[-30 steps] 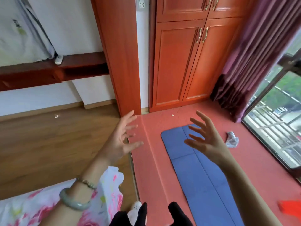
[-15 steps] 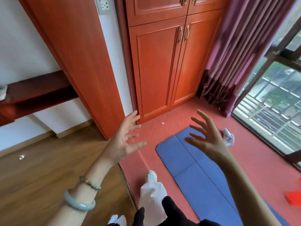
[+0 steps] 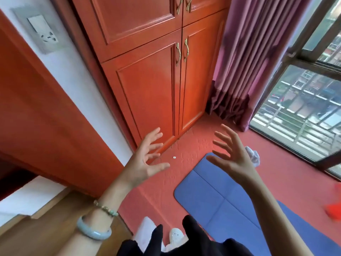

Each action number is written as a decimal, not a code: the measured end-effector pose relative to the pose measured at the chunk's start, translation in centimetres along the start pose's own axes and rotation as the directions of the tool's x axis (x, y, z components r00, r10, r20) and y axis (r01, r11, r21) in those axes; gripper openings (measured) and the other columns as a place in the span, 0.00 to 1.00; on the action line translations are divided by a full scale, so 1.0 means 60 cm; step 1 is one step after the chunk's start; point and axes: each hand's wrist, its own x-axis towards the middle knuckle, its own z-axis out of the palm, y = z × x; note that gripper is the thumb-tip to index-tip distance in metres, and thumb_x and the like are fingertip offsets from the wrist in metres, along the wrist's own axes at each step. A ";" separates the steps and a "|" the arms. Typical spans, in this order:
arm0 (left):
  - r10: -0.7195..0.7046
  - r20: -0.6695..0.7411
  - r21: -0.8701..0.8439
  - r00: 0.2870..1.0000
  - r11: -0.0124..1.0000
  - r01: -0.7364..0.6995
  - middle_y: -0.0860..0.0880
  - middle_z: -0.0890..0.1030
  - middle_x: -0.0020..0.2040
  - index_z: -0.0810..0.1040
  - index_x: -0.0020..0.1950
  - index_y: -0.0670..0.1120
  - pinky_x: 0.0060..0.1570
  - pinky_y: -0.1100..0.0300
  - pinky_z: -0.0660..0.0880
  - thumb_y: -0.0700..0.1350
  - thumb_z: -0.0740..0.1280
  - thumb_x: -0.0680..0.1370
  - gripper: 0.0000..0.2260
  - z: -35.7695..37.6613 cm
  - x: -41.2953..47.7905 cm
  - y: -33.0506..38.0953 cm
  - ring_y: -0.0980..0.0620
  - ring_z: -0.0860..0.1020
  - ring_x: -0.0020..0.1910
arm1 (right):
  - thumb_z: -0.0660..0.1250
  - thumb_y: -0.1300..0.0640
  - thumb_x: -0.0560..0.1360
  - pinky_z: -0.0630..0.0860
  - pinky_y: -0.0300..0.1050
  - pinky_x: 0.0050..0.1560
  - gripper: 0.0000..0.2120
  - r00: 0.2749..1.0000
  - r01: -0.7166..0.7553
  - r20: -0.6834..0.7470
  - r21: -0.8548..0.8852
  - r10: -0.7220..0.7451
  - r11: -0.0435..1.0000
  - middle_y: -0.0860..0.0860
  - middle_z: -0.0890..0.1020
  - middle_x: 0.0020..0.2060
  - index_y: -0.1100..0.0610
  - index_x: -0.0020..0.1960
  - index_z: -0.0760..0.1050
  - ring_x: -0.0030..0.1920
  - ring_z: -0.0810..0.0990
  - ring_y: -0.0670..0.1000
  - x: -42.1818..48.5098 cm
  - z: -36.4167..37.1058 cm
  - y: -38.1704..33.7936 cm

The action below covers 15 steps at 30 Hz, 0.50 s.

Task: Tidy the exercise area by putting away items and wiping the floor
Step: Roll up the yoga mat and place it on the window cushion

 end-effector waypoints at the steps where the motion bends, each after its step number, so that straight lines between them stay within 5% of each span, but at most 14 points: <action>1: 0.004 0.033 -0.001 0.999 1.000 -0.003 0.59 0.67 0.70 0.59 0.73 0.60 0.60 0.63 0.72 0.50 0.75 0.64 0.41 -0.006 0.027 -0.002 0.59 0.70 0.66 | 0.75 0.66 0.66 0.75 0.48 0.60 0.41 1.000 -0.009 -0.026 -0.004 0.009 1.000 0.45 0.72 0.65 0.34 0.66 0.61 0.63 0.75 0.45 0.014 0.002 0.002; 10: 0.075 0.364 0.008 0.928 0.996 -0.084 0.58 0.67 0.70 0.59 0.73 0.58 0.60 0.63 0.72 0.47 0.76 0.65 0.41 -0.077 0.303 -0.024 0.60 0.71 0.65 | 0.76 0.67 0.65 0.76 0.51 0.61 0.41 0.917 -0.066 -0.391 0.032 0.073 0.997 0.48 0.72 0.65 0.36 0.66 0.62 0.63 0.75 0.47 0.143 0.039 0.024; 14: 0.107 0.500 0.005 0.859 0.992 -0.127 0.57 0.67 0.70 0.60 0.73 0.56 0.60 0.64 0.72 0.43 0.74 0.66 0.40 -0.109 0.421 -0.025 0.60 0.72 0.64 | 0.79 0.41 0.56 0.77 0.45 0.57 0.43 0.814 -0.091 -0.568 0.080 0.121 0.993 0.47 0.73 0.65 0.34 0.66 0.63 0.61 0.76 0.46 0.198 0.076 0.028; 15: 0.116 0.526 0.000 0.843 0.991 -0.137 0.56 0.68 0.70 0.60 0.73 0.56 0.60 0.63 0.73 0.42 0.75 0.66 0.40 -0.114 0.446 -0.025 0.59 0.72 0.64 | 0.80 0.43 0.57 0.77 0.45 0.57 0.43 0.786 -0.098 -0.605 0.081 0.127 0.992 0.48 0.74 0.65 0.36 0.67 0.62 0.62 0.76 0.47 0.208 0.085 0.029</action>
